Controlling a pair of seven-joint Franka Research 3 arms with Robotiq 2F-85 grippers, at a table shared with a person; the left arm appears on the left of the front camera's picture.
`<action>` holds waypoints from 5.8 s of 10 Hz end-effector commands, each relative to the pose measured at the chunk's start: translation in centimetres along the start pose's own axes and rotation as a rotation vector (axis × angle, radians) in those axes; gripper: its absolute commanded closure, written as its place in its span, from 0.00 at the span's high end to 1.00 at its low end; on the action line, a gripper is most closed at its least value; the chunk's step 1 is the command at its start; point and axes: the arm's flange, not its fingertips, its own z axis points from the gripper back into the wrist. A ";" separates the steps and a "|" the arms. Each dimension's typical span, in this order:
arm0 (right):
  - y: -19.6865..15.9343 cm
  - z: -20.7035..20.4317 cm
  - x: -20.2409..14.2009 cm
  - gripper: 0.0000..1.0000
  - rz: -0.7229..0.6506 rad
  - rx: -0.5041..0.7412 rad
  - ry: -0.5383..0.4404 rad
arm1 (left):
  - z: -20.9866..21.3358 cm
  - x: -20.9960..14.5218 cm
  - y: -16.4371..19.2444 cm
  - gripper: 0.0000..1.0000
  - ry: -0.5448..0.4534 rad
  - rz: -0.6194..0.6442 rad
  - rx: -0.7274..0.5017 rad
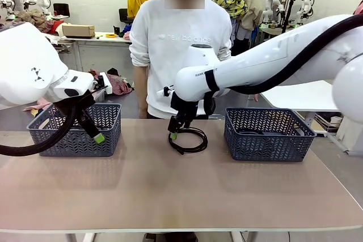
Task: Organize the cables according to human instructions.
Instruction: Pick up a bundle of cables and place it in the basket indicated by the human.
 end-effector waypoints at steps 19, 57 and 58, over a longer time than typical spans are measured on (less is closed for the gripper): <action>-1.5 -7.7 5.0 1.00 -0.156 -0.040 0.100 | 0.1 -0.1 0.1 1.00 0.001 0.004 0.005; -16.2 11.3 -20.4 0.00 0.720 0.012 0.052 | 0.1 -0.1 0.1 1.00 0.001 0.004 0.005; -17.6 11.3 -20.6 0.00 0.709 0.017 0.053 | 0.1 -0.1 0.1 1.00 0.001 0.004 0.005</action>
